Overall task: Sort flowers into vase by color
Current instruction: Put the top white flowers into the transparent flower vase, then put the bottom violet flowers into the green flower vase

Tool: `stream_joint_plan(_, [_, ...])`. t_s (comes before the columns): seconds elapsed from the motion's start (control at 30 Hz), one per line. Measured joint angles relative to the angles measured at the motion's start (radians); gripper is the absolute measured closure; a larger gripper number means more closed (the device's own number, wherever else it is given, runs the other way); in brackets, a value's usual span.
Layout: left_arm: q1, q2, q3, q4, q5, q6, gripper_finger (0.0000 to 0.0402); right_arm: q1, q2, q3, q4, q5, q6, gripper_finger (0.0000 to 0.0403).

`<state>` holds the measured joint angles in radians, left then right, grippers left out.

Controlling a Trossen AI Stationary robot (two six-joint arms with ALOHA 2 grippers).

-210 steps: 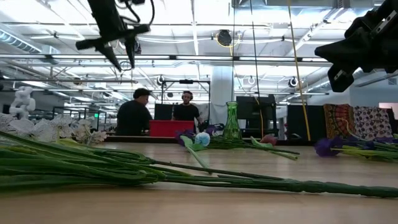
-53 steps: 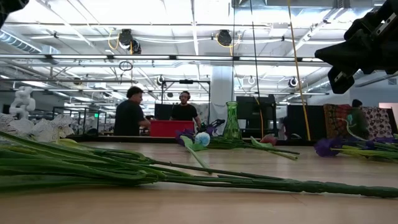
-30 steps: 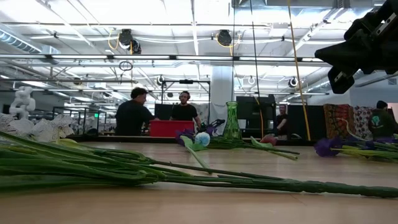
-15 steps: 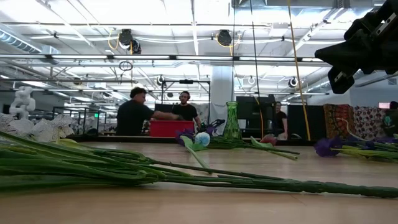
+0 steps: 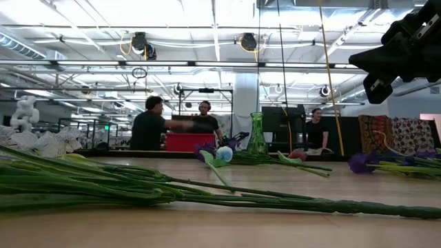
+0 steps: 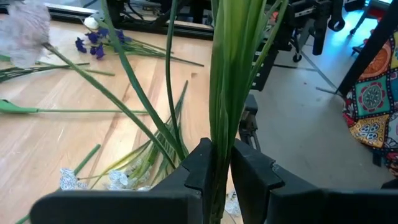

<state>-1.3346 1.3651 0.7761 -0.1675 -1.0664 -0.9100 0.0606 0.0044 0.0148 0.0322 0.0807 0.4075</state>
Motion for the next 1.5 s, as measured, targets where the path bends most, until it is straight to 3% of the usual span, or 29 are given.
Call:
stream_joint_plan(0.47, [0.0,0.0,0.0,-0.007,0.0,0.054,0.0337,0.0,0.0,0.0,0.0,0.0,0.0,0.0403])
stream_joint_plan(0.83, [0.0,0.0,0.0,-0.007,-0.002,0.054,0.0236,0.0,0.0,0.0,0.0,0.0,0.0,0.0403])
stream_joint_plan(1.03, [-0.001,-0.06,0.0,-0.019,0.101,0.056,0.023,0.0,0.0,0.0,0.0,0.0,0.0,0.0403])
stream_joint_plan(1.17, [-0.001,-0.153,0.0,-0.076,0.191,0.051,0.023,0.0,0.0,0.0,0.0,0.0,0.0,0.0403])
stream_joint_plan(1.33, [-0.001,-0.26,0.002,-0.201,0.201,0.04,0.023,0.0,0.0,0.0,0.0,0.0,0.0,0.0403])
stream_joint_plan(1.5, [0.036,-0.324,0.002,-0.473,0.176,-0.16,0.0234,0.0,0.0,0.0,0.0,0.0,0.0,0.0403])
